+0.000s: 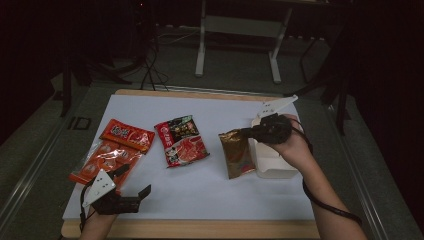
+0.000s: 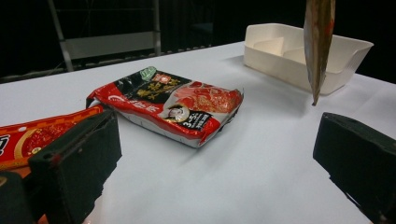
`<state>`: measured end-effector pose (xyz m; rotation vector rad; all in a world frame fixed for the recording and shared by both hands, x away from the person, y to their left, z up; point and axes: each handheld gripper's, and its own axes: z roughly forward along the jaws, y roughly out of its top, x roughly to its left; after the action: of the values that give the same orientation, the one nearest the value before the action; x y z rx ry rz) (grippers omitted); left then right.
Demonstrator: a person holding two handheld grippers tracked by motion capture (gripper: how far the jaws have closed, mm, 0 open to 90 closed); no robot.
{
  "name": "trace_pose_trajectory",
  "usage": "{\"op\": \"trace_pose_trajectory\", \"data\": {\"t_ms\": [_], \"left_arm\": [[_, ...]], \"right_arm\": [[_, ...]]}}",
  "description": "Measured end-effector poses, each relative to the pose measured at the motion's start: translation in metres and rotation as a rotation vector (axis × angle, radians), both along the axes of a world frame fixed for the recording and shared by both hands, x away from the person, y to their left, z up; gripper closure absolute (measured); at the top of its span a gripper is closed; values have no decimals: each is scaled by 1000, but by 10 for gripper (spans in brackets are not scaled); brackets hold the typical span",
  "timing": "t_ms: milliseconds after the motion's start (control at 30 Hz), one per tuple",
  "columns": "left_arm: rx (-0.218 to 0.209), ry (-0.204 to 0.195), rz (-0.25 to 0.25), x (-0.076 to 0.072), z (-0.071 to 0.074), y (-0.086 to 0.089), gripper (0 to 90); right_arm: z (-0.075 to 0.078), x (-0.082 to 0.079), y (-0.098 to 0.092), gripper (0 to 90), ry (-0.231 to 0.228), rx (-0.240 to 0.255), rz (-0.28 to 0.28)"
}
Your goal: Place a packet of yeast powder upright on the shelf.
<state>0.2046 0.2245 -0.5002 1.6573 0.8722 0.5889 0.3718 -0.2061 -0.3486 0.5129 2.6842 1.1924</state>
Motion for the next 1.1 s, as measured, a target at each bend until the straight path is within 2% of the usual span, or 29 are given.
{"op": "trace_pose_trajectory", "data": {"t_ms": [200, 433, 633, 800, 967, 1000, 1100], "left_arm": [[1, -3, 0, -1, 0, 1, 16], [-1, -2, 0, -1, 0, 0, 16], [-4, -2, 2, -1, 0, 1, 16], [-7, -6, 1, -1, 0, 1, 16], [-2, -6, 0, -1, 0, 1, 16], [-5, -8, 1, -1, 0, 1, 16], [-5, -6, 1, -1, 0, 1, 16]], "right_arm": [[13, 7, 3, 900, -39, 43, -33], [24, 19, 4, 900, -44, 64, -73], [38, 28, 0, 900, -81, 79, -126], [50, 36, -7, 900, -119, 93, -186], [59, 42, -16, 900, -136, 102, -233], [63, 46, -25, 900, -145, 118, -261], [68, 48, -33, 900, -152, 123, -286]]}}
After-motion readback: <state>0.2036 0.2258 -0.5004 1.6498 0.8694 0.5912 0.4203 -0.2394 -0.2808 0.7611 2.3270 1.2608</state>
